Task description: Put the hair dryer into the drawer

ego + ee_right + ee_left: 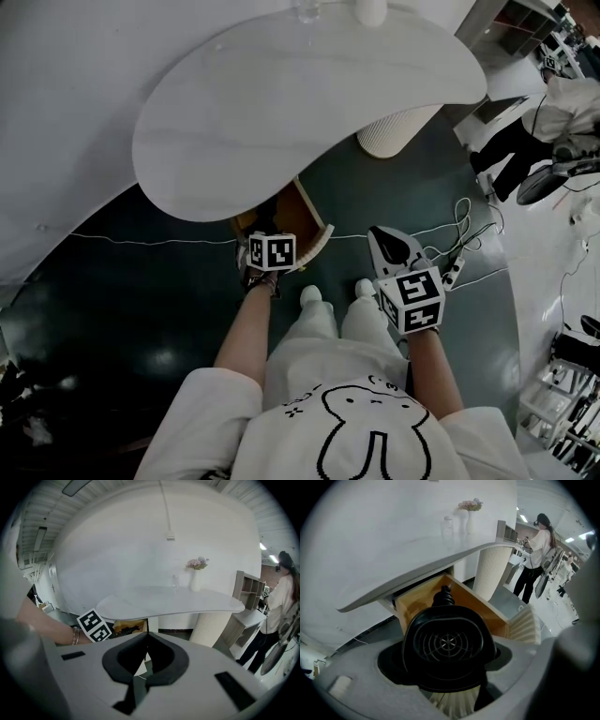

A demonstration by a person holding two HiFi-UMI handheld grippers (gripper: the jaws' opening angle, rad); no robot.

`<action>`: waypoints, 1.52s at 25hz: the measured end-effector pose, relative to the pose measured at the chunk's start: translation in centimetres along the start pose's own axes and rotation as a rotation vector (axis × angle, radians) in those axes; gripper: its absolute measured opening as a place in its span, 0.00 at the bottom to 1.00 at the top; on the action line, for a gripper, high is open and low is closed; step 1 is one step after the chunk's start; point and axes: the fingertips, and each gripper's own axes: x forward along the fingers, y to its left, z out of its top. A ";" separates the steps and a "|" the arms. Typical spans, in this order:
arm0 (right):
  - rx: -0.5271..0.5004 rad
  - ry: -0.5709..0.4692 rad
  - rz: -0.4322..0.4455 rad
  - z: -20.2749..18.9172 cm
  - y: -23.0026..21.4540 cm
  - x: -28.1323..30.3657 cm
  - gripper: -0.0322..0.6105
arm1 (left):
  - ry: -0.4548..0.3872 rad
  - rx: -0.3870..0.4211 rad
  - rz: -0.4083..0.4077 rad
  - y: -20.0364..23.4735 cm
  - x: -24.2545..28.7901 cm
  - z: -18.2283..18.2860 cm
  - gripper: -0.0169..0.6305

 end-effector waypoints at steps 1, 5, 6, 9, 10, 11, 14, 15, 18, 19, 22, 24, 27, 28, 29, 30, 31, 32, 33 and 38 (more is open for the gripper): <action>0.000 0.001 0.002 0.0 0.0 0.1 0.05 | 0.010 -0.005 0.001 0.0 0.3 0.0 0.58; -0.002 0.009 0.007 0.0 -0.1 0.6 0.05 | 0.070 -0.006 -0.005 -0.1 1.6 -0.2 0.58; -0.003 0.010 0.008 -0.1 0.0 0.6 0.05 | 0.087 -0.003 -0.004 -0.2 1.9 -0.4 0.58; -0.006 0.013 0.011 0.0 -0.1 0.9 0.05 | 0.126 -0.005 0.000 -0.2 2.7 -0.4 0.58; -0.006 0.015 0.010 -0.1 -0.1 0.9 0.05 | 0.134 -0.007 0.003 -0.2 3.0 -0.4 0.58; -0.005 0.016 0.010 -0.1 -0.2 1.0 0.05 | 0.144 -0.007 0.004 -0.2 3.3 -0.4 0.58; 0.000 0.018 0.010 -0.5 -0.4 1.3 0.05 | 0.185 -0.005 -0.003 -0.5 4.2 -0.7 0.58; 0.001 0.019 0.010 -0.6 -0.4 1.4 0.05 | 0.200 -0.004 -0.008 -0.6 4.4 -0.8 0.58; 0.005 0.026 0.015 -0.9 -0.4 1.8 0.05 | 0.222 -0.016 -0.021 -0.8 4.7 -0.8 0.58; 0.006 0.027 0.019 -0.9 -0.2 2.0 0.05 | 0.226 -0.021 -0.025 -0.7 4.8 -0.8 0.58; 0.005 0.030 0.034 -0.8 0.3 2.6 0.05 | 0.244 -0.012 -0.022 -0.5 5.0 -0.7 0.58; 0.001 0.030 0.043 -0.9 0.5 2.8 0.05 | 0.271 0.018 -0.008 -0.5 5.3 -0.9 0.58; -0.008 0.036 0.053 -0.9 1.0 3.2 0.05 | 0.353 0.063 0.014 -0.2 5.9 -2.1 0.59; -0.011 0.040 0.055 -0.9 1.1 3.3 0.05 | 0.384 0.069 0.016 -0.1 6.1 -2.5 0.58; -0.013 0.043 0.056 -1.0 1.2 3.4 0.05 | 0.408 0.072 0.017 -0.1 6.3 -2.8 0.58; -0.014 0.046 0.056 -1.1 1.1 3.4 0.05 | 0.424 0.073 0.018 -0.1 6.4 -3.0 0.58; -0.013 0.049 0.056 -1.2 1.1 3.4 0.05 | 0.436 0.075 0.017 -0.2 6.5 -3.2 0.58; -0.013 0.051 0.055 -1.2 1.1 3.5 0.05 | 0.449 0.076 0.014 -0.3 6.6 -3.3 0.58; -0.013 0.052 0.055 -1.2 1.1 3.5 0.05 | 0.466 0.076 0.008 -0.3 6.7 -3.6 0.58; -0.018 0.057 0.059 -1.1 1.4 3.5 0.05 | 0.560 0.058 -0.020 -0.5 7.1 -5.2 0.58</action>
